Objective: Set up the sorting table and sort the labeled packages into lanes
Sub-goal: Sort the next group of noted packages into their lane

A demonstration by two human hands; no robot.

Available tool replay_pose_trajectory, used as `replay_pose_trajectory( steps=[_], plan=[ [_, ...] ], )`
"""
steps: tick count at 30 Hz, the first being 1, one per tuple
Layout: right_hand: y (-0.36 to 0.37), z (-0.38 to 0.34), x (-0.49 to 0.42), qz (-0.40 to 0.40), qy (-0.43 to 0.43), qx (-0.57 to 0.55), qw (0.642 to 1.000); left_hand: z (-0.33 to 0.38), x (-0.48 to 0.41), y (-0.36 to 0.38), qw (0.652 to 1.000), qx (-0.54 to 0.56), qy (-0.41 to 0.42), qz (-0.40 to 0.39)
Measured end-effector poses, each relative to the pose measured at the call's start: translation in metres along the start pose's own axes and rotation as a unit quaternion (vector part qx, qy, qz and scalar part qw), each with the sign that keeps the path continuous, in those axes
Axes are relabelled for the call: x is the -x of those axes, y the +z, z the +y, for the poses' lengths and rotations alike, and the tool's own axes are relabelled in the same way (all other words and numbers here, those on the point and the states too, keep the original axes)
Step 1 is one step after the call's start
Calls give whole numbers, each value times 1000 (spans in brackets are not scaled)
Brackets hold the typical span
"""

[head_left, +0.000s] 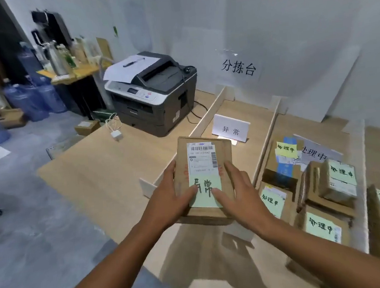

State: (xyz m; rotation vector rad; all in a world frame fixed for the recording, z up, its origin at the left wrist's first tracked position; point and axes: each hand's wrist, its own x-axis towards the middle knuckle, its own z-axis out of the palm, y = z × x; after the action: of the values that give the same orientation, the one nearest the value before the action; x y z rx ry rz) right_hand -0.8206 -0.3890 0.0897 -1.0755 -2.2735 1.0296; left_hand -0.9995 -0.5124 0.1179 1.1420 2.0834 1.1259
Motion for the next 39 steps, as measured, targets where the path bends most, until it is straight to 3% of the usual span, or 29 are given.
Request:
replay_pose_trajectory(
  steps=[6, 14, 20, 27, 30, 33, 39],
  plan=[
    [18, 24, -69, 43, 96, 13, 994, -27, -122, 14, 992, -34, 3, -121],
    [62, 108, -211, 54, 172, -41, 983, -65, -294, 65, 981, -44, 15, -190],
    [92, 168, -284, 62, 209, -64, 974, -101, -383, 114, 978, -94, -12, -188],
    [101, 177, -300, 43, 203, -60, 976, -102, -388, 120, 970, -190, -48, -146],
    [91, 162, -291, 35, 198, -78, 977, -88, -373, 111, 968, -218, 29, -117],
    [56, 133, -271, 79, 197, -66, 975, -68, -351, 91, 966, -210, 120, -94],
    [-55, 67, -146, 162, 205, 104, 960, -5, -306, 76, 929, -224, 243, -165]
  ],
)
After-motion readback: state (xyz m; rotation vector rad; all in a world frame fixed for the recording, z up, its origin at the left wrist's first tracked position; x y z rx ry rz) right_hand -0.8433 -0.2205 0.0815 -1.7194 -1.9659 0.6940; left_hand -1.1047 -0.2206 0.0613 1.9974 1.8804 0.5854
